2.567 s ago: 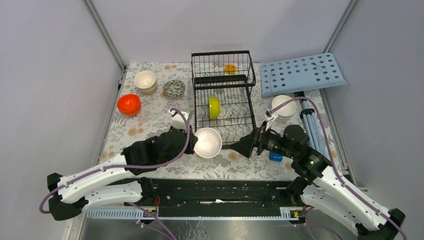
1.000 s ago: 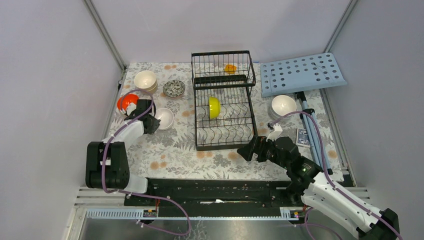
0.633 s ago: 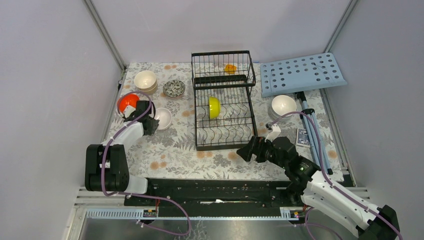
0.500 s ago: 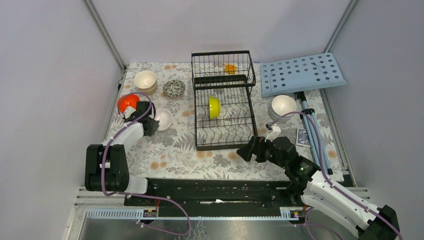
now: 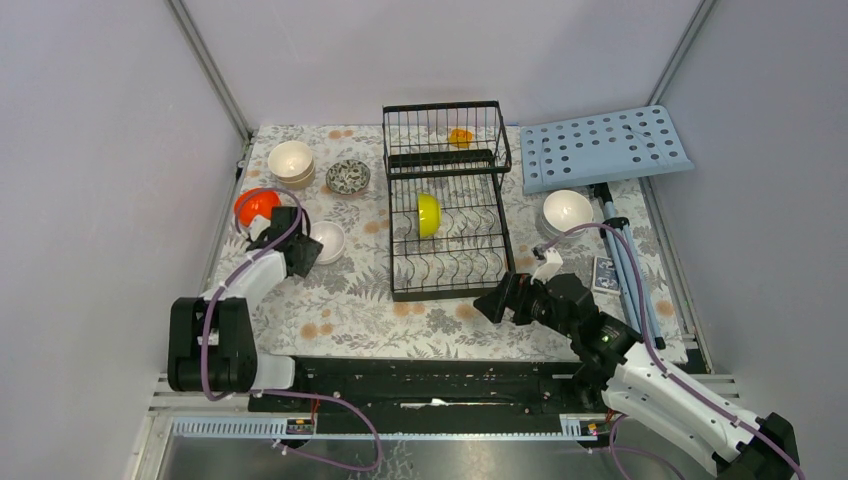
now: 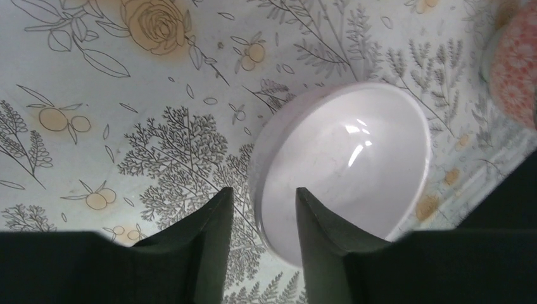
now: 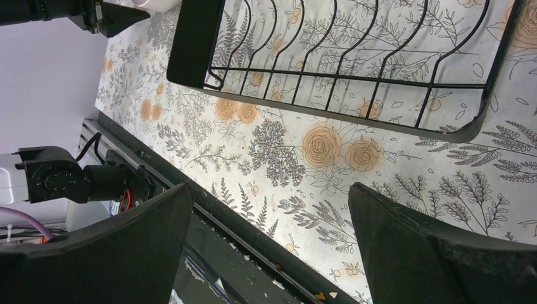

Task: Unload the bowls from the dish rack
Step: Place the bowl at the center of the board, then pick up the bowl from the dish rack.

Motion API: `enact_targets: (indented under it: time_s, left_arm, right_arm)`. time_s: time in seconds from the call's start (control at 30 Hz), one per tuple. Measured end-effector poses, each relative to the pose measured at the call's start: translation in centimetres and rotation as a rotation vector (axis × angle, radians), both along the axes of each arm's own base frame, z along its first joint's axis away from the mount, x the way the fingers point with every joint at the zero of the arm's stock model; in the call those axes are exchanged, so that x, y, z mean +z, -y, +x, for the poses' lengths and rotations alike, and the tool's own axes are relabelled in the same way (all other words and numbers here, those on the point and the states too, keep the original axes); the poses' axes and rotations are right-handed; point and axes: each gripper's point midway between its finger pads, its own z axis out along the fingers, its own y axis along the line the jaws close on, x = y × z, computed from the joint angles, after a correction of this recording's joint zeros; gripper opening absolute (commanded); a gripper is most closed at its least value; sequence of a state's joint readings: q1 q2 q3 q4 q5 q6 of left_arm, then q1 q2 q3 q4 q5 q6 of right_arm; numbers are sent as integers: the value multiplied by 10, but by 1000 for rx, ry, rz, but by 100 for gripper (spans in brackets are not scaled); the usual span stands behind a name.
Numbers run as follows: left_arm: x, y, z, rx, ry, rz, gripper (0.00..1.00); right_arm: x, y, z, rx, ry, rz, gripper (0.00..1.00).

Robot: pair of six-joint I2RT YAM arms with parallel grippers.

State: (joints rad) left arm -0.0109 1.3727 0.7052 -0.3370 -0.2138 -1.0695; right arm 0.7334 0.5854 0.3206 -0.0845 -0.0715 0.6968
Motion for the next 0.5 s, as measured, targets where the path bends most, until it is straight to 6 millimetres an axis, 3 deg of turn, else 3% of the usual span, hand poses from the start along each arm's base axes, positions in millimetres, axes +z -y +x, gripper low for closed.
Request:
enact_targets:
  time_s: [0.13,0.27,0.5]
  left_arm:
    - [20,7,-3,-23,69,-32,78]
    - [64,13,-4,-72,205,-41,98]
    - [146,25,-23,-233,479,1,99]
  right_arm:
    - [4,-1,1,4,5,-3,99]
    - [18,-4,6,15,19,-25,100]
    - [50,-13,38,-18,101,-99,100]
